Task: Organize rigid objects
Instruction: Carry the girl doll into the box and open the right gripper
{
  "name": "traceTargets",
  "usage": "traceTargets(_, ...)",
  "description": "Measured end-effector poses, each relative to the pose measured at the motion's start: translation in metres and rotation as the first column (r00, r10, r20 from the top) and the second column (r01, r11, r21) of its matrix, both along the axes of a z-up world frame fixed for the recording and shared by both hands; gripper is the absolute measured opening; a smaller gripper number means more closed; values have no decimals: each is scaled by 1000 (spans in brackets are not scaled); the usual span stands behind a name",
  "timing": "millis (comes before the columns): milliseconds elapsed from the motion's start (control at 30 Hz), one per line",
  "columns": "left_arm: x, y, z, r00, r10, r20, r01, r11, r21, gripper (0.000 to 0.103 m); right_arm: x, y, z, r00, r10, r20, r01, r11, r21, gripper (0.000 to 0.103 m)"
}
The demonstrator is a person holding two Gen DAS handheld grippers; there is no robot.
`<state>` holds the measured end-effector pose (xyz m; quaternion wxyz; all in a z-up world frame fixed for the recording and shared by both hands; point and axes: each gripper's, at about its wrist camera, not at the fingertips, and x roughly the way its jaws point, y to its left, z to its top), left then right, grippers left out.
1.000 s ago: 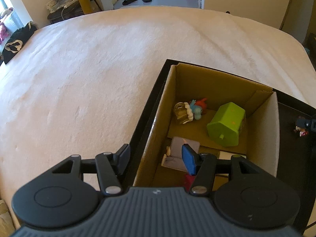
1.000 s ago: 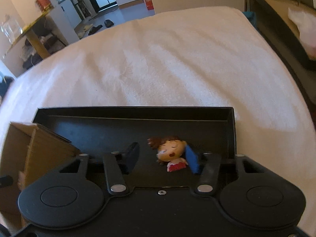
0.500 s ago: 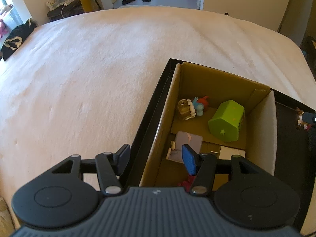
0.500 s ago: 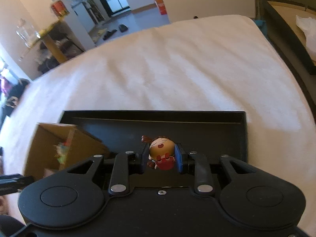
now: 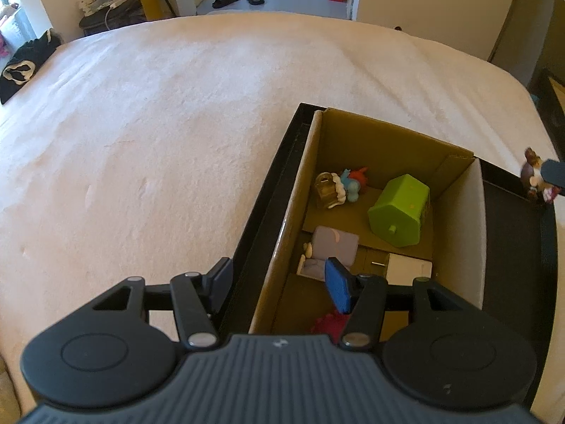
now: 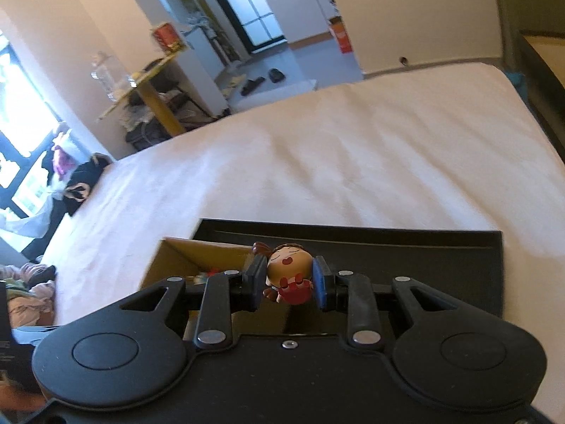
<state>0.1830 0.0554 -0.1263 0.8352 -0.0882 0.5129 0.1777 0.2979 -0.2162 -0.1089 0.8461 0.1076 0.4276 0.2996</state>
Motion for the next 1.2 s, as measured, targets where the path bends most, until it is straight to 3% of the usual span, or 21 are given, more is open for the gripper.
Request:
traceTargets(467, -11, 12, -8, 999, -22, 44, 24, 999, -37, 56, -14, 44, 8, 995, 98, 33, -98, 995, -1, 28)
traceTargets(667, -15, 19, -16, 998, -27, 60, 30, 998, -47, 51, -21, 71, 2, 990, 139, 25, -138, 990, -32, 28)
traceTargets(767, -18, 24, -19, 997, -25, 67, 30, 998, -62, 45, -25, 82, 0, 988, 153, 27, -151, 987, -49, 28)
traceTargets(933, -20, 30, -26, 998, -20, 64, 27, 994, -107, 26, -30, 100, -8, 985, 172, 25, -170, 982, -78, 28)
traceTargets(1200, -20, 27, -27, 995, -52, 89, 63, 990, -126, 12, -37, 130, -19, 980, 195, 39, -189, 975, -121, 28)
